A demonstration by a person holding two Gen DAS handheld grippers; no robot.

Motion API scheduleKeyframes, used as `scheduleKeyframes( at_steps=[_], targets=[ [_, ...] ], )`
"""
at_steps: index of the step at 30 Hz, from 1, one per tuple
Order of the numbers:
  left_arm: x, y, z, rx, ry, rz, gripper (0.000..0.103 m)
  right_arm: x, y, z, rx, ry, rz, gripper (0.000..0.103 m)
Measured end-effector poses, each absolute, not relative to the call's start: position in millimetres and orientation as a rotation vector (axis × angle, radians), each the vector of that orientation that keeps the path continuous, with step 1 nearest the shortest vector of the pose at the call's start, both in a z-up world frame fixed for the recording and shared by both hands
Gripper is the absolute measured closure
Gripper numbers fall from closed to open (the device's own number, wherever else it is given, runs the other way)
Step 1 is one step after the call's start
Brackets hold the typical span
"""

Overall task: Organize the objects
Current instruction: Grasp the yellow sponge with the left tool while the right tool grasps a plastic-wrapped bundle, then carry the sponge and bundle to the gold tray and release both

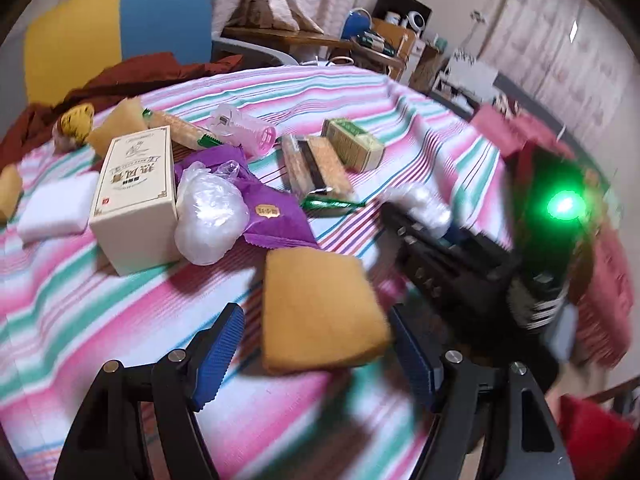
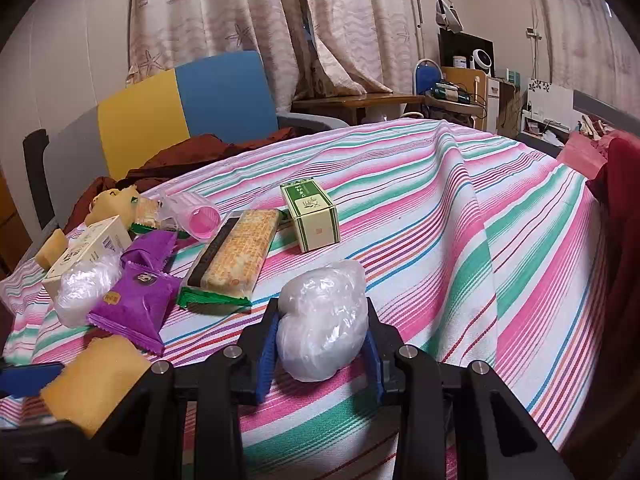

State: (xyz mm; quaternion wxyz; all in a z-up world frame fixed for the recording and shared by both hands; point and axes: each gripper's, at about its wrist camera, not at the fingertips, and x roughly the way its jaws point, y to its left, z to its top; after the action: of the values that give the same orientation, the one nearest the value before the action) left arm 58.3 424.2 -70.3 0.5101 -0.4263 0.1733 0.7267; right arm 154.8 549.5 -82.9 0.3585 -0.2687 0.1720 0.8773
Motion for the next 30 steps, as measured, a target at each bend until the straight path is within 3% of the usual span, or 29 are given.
scheduleKeyframes(
  at_steps=[3, 8, 11, 17, 30],
  targets=[
    [59.7, 417.9, -76.5, -0.985, 0.424, 1.755, 0.029, 153.1, 548.2, -83.8, -0.696, 0.433, 2.261, 0.065],
    [74.1, 396.5, -78.9, -0.880, 0.427, 1.762, 0.044, 152.9, 546.3, -84.3, -0.698, 0.420, 2.258, 0.065],
    [83.6, 388.2, -78.8, -0.838, 0.453, 1.782, 0.047, 152.2, 544.1, -83.7, -0.703, 0.407, 2.256, 0.065],
    [75.1, 366.2, -73.4, -0.914, 0.357, 1.816, 0.048, 152.8, 543.8, -84.3, -0.711, 0.398, 2.254, 0.065],
    [82.3, 300.3, -66.8, -0.927, 0.328, 1.877, 0.048, 153.3, 526.9, -77.6, -0.782, 0.399, 2.258, 0.065]
  ],
)
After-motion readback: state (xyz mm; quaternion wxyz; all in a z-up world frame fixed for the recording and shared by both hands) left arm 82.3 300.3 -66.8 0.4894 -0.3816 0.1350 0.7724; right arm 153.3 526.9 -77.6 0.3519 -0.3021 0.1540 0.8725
